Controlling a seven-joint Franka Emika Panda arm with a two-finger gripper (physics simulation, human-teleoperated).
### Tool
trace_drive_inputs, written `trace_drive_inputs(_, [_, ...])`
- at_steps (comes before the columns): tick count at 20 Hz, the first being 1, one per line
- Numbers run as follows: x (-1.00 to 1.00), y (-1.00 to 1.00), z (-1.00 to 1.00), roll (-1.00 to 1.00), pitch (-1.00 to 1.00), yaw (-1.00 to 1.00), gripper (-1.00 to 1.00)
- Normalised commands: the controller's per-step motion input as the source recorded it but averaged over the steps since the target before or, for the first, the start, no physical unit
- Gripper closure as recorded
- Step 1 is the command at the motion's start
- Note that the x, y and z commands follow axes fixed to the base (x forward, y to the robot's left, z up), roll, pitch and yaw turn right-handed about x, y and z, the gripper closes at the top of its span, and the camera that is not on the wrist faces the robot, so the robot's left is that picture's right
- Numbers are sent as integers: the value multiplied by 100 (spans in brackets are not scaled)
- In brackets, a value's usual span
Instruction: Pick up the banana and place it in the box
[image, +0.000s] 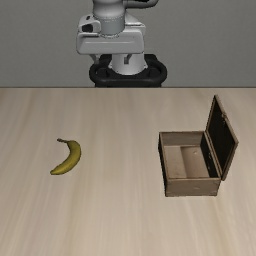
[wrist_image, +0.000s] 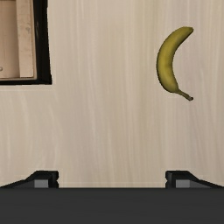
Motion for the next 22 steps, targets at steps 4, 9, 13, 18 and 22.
trace_drive_inputs(4, [0, -100, 0, 0, 0, 0, -100])
trace_drive_inputs(9, [0, -100, 0, 0, 0, 0, -100])
trace_drive_inputs(13, [100, 0, 0, 0, 0, 0, -100])
trace_drive_inputs(18, [100, 0, 0, 0, 0, 0, -100])
trace_drive_inputs(22, [100, 0, 0, 0, 0, 0, -100])
